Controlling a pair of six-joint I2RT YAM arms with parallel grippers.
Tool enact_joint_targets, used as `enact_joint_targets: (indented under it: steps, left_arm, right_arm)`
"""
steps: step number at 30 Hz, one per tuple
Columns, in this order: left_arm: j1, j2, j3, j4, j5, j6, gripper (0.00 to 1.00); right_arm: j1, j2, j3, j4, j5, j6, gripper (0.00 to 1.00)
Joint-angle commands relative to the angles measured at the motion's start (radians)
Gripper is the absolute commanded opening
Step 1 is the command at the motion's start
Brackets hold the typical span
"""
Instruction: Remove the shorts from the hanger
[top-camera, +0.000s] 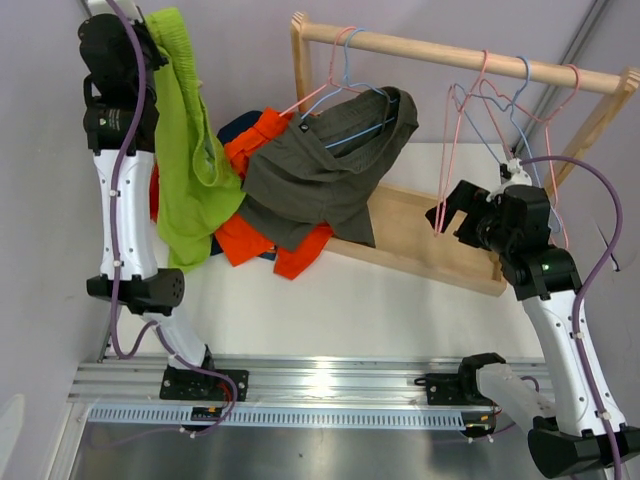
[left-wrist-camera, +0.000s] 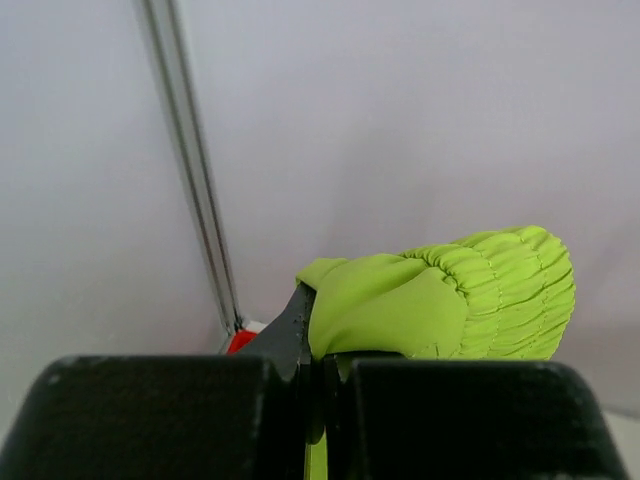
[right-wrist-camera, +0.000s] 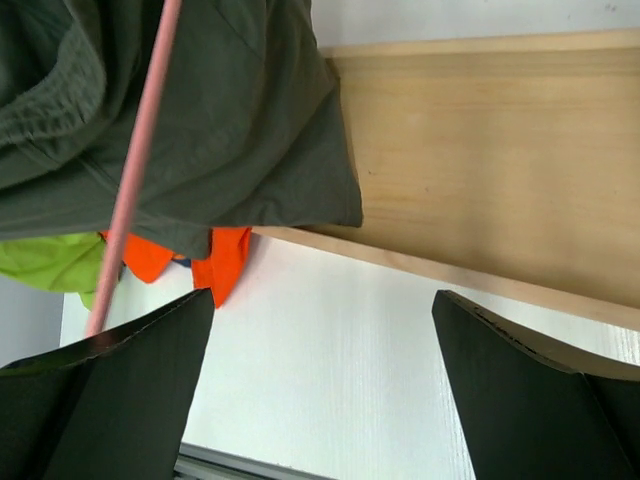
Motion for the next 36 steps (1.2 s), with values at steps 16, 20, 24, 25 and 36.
enact_joint_targets:
  steps: [16,20,24,25,36]
  left_arm:
    - [0.103,0.222,-0.082,0.319,0.082,-0.118,0.00]
    - [0.103,0.235,-0.208,0.319,0.081,-0.144,0.01]
    - [0.104,0.206,-0.289,0.237,0.101,-0.192,0.79]
    - [0.104,0.192,-0.321,0.192,0.124,-0.213,0.99]
    - [0.020,-0.383,-0.892,0.226,0.181,-0.241,0.99]
  right_arm:
    - [-0.002,-0.090,-0.076,0.132,-0.116,-0.033,0.99]
    - [-0.001,-0.125,-0.045,0.144,-0.161,-0.041,1.00]
    - [0.004,-0.137,0.012,0.193,-0.280,-0.030,0.99]
    - [0.005,-0.133,0.029,0.202,-0.306,-0.029,0.99]
    - [0.246,0.025,0.358,0.268,-0.359,0.006,0.99]
